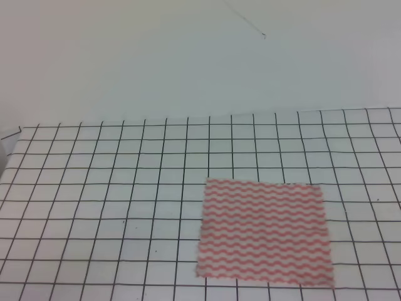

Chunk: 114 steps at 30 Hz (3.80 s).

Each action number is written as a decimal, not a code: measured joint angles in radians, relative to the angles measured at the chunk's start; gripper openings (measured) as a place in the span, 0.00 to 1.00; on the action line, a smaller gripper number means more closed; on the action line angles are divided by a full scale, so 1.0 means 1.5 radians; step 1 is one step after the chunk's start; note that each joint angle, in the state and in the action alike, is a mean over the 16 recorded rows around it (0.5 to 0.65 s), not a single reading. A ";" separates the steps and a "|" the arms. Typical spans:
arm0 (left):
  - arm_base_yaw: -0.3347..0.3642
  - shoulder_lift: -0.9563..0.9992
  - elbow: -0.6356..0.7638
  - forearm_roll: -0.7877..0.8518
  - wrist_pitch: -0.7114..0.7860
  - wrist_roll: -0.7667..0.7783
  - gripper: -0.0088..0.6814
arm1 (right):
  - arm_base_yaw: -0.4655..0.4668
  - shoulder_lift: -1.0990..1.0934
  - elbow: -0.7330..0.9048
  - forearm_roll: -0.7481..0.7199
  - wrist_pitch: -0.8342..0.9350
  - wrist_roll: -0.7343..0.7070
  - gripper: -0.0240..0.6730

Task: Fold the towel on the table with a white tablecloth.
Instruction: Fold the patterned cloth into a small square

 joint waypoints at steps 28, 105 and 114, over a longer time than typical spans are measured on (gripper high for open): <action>0.000 0.000 -0.027 -0.051 -0.007 0.301 0.01 | 0.006 0.275 -0.297 -0.200 0.473 -0.517 0.03; 0.000 0.617 -0.418 0.306 0.498 0.491 0.01 | 0.314 1.133 -0.500 -0.562 0.388 -0.622 0.26; 0.000 0.617 -0.418 0.306 0.502 0.485 0.01 | 0.314 1.133 -0.500 -0.561 0.385 -0.622 0.12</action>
